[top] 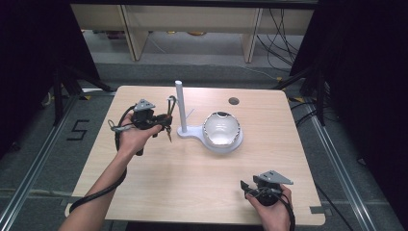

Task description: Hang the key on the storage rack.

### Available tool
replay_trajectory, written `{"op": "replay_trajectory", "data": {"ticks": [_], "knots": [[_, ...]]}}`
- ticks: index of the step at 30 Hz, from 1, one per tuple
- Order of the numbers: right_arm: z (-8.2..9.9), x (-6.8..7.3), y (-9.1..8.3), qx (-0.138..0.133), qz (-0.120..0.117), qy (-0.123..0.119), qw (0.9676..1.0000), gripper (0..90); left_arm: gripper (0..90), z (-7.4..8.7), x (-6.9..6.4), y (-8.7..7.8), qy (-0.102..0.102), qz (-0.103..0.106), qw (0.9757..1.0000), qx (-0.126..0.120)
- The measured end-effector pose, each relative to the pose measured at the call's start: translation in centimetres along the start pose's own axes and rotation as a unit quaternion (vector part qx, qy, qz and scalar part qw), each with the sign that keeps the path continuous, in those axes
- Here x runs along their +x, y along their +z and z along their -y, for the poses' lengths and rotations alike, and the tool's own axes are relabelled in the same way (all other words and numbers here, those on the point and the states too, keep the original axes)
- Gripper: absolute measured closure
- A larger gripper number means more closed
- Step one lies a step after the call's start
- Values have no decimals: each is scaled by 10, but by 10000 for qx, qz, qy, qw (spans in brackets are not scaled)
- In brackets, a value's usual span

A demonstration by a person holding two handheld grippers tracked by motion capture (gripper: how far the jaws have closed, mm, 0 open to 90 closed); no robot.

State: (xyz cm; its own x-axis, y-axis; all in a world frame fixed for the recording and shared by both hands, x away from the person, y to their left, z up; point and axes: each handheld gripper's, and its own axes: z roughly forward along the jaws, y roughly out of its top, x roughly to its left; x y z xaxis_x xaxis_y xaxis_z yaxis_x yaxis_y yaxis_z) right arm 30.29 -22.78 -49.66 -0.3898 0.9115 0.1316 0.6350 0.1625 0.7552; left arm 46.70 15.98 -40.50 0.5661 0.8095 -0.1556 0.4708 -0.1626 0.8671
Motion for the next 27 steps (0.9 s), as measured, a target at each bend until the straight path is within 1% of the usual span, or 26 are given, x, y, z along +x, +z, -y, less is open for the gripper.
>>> {"op": "replay_trajectory", "data": {"ticks": [2,5,6,8,10,11,12,14,17,19,20,22,23,27], "knots": [[0,0,-1,-20,41,-39,10000,456,683,0,0,1,22,-6,10000,30],[0,0,-1,-22,29,-33,10000,457,682,0,0,4,13,4,10000,6],[0,0,-1,-17,38,-34,10000,457,682,0,0,5,22,-9,10000,33],[0,0,0,-2,-17,7,10000,457,681,0,0,7,19,-20,10000,49],[0,0,0,-4,0,-35,10000,457,680,0,0,10,3,10,10000,51],[0,0,0,1,-18,-36,10000,457,680,0,0,12,-11,25,10000,53],[0,0,0,2,-17,-33,10000,456,679,-1,0,13,-15,-5,10000,82],[0,0,0,2,-17,-30,10000,457,679,-1,-1,15,-9,27,10000,55],[0,0,0,-1,0,-25,10000,457,677,-1,-1,18,-4,-22,9999,113],[0,0,0,-1,0,-26,10000,457,675,-1,-1,20,7,3,10000,74],[0,0,0,-1,0,-27,10000,457,675,-1,-1,22,-1,-19,10000,82],[0,0,0,2,-4,-21,10000,457,672,-1,-1,23,-51,17,9999,89],[0,0,0,1,3,-25,10000,456,671,-1,-2,24,-76,2,9999,82],[0,0,0,0,9,-25,10000,456,669,-1,-2,26,-114,-15,9999,76]]}}
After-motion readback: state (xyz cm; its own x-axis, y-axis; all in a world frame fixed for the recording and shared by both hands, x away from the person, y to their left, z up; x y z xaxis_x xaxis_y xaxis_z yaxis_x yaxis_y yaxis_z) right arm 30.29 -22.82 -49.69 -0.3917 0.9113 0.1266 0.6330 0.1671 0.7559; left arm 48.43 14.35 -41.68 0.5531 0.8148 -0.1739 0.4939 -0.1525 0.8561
